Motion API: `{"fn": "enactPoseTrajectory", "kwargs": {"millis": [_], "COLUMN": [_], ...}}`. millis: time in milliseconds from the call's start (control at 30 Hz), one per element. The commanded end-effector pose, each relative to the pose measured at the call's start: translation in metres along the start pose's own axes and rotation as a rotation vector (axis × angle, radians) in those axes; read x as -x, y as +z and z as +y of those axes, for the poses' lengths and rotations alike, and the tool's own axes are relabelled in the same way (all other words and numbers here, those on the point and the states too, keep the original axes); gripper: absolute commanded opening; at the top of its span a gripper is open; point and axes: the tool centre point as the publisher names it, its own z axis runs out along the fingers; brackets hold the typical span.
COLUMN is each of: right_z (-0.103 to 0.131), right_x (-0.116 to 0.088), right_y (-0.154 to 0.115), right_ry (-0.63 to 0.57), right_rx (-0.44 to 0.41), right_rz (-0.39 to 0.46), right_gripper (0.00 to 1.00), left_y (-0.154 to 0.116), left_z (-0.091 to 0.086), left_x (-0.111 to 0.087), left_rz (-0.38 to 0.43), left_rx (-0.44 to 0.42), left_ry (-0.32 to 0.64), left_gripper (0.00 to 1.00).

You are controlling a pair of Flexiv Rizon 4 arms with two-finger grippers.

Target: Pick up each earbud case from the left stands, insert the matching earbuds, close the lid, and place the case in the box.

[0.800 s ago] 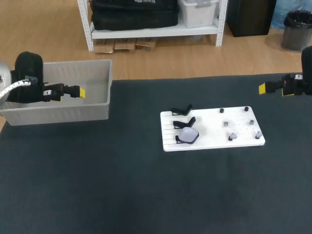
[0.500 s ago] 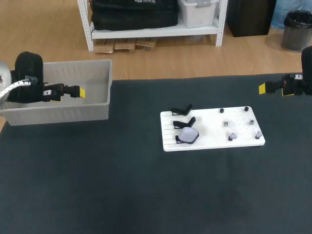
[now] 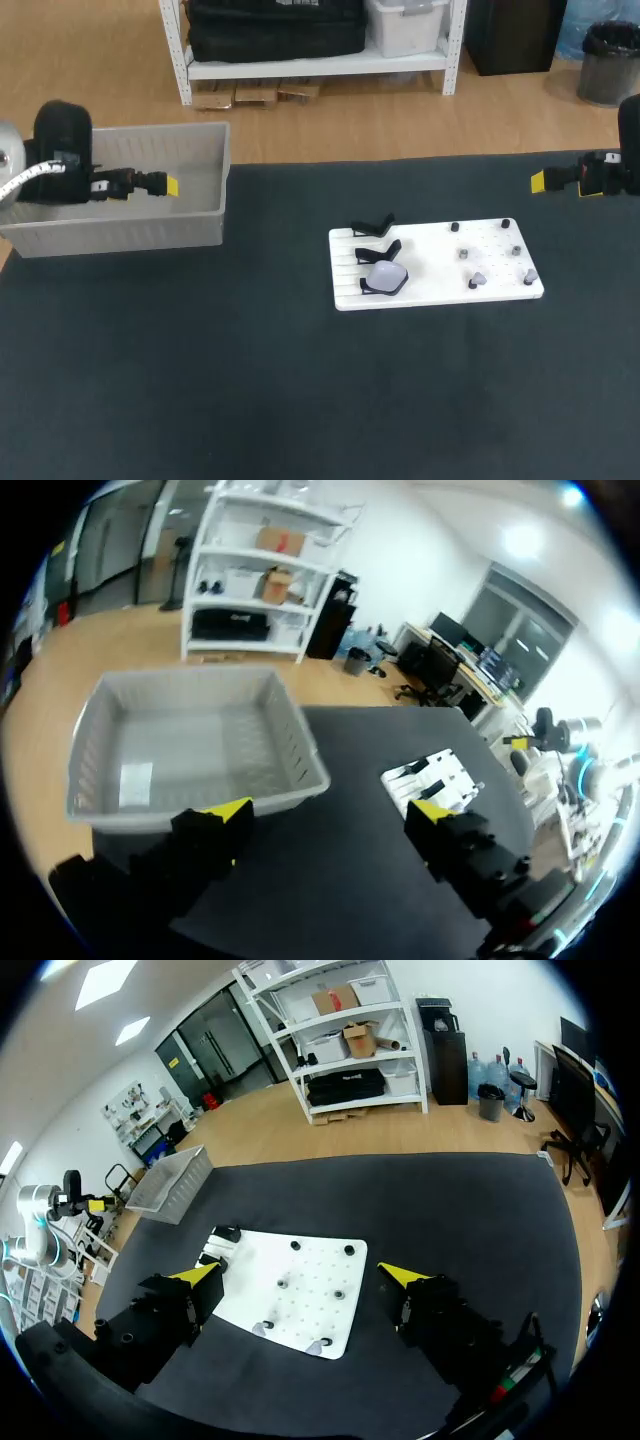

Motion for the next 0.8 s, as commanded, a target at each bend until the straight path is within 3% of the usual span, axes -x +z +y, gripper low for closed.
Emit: {"fn": "enactPoseTrajectory", "kwargs": {"millis": [33, 133, 267, 333, 433, 533, 800], "right_z": [0.0, 0.0, 0.0, 0.0, 0.0, 0.0, 0.0], "right_x": [0.0, 0.0, 0.0, 0.0, 0.0, 0.0, 0.0], "right_y": [0.0, 0.0, 0.0, 0.0, 0.0, 0.0, 0.0], "right_ry": [0.0, 0.0, 0.0, 0.0, 0.0, 0.0, 0.0], "right_rx": [0.0, 0.0, 0.0, 0.0, 0.0, 0.0, 0.0], "right_rz": [0.0, 0.0, 0.0, 0.0, 0.0, 0.0, 0.0], "right_gripper": [1.0, 1.0, 1.0, 1.0, 1.0, 1.0, 1.0], "left_y": [-0.016, -0.024, -0.03, -0.031, -0.032, -0.03, -0.03], "left_z": [0.002, 0.0, -0.01, -0.018, -0.034, -0.049, -0.049], "left_x": [-0.004, -0.006, -0.01, -0.012, -0.017, -0.022, -0.022], "left_rz": [-0.176, -0.255, -0.269, -0.261, -0.189, -0.073, -0.073], "left_rx": [-0.334, -0.483, -0.687, -0.789, -0.903, -0.845, -0.845], "left_ry": [0.3, 0.436, 0.565, 0.629, 0.744, 0.834, 0.834], "left_gripper": [1.0, 1.0, 1.0, 1.0, 1.0, 1.0, 1.0]}}
